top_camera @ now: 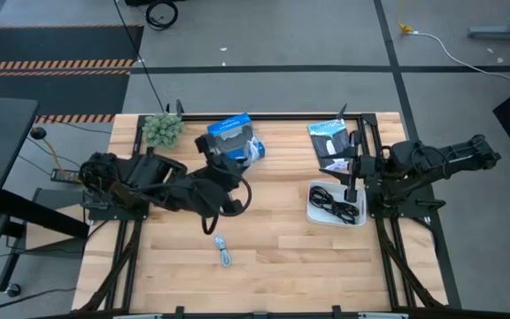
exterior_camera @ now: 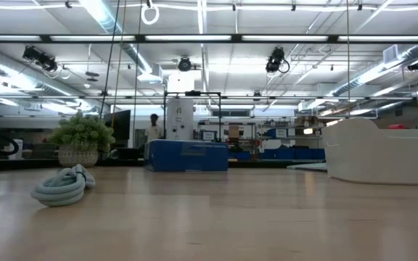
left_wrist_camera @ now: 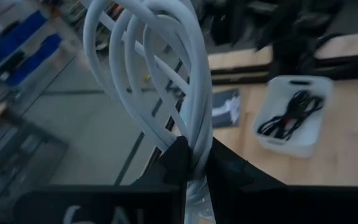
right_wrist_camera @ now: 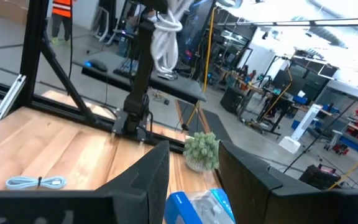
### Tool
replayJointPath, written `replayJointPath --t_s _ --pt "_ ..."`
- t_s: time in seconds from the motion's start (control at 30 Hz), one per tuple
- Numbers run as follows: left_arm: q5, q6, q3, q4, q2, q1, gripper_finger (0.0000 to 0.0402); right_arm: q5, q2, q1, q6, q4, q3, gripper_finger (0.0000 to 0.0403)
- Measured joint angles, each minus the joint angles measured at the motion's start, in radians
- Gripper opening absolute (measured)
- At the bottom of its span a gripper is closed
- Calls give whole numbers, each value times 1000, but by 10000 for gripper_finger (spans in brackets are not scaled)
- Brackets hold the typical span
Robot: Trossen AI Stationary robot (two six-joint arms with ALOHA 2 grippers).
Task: Pick and place USB-C Cables
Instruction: Put the white USB cable into the white bin
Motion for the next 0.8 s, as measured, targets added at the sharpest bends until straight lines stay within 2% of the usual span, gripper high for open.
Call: replayJointPath --t_s 0.23,0.43,0.63,0.8 --pt "97 208 0 137 0 0 45 0 0 0 0 2 0 146" --pt "234 252 0 160 0 34 45 -34 5 0 23 25 0 146" --pt "239 325 -2 155 -11 40 45 -25 67 0 100 155 0 148" --pt "252 413 -2 161 -33 29 45 49 151 10 175 229 16 147"
